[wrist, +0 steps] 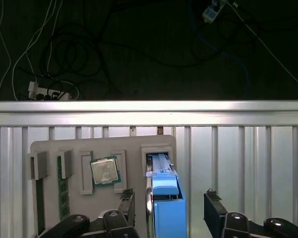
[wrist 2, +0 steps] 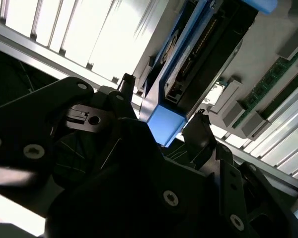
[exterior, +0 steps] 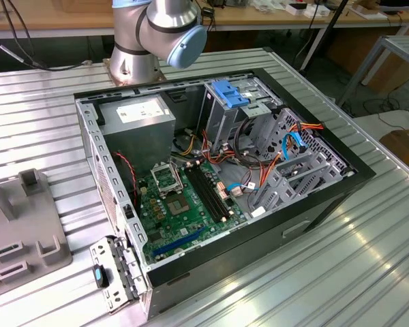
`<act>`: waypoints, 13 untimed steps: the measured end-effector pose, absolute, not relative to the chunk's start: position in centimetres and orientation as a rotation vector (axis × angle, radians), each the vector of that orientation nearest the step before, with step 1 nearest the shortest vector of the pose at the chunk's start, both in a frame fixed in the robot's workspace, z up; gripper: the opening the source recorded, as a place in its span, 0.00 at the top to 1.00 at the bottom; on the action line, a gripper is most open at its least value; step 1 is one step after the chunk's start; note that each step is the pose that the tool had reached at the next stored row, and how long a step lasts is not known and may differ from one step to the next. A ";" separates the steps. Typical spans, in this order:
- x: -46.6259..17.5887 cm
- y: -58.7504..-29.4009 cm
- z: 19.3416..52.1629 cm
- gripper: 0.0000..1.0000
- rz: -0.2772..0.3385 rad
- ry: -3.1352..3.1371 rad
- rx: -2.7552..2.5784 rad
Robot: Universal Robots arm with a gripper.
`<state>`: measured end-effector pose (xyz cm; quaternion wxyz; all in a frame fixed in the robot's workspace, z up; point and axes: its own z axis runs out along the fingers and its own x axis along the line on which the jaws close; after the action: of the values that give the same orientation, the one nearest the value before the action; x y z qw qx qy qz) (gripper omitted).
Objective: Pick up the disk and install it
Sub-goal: 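Pick up the disk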
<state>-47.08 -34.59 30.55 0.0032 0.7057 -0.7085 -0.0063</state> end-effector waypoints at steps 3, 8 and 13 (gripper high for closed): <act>-47.1 -34.6 30.5 0.36 -0.020 -2.221 2.213; -47.1 -34.6 30.5 0.63 -0.020 -2.221 2.213; -47.1 -34.6 30.5 0.63 -0.020 -2.195 2.239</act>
<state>-47.08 -34.59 30.55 0.0033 0.7141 -0.7001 -0.0062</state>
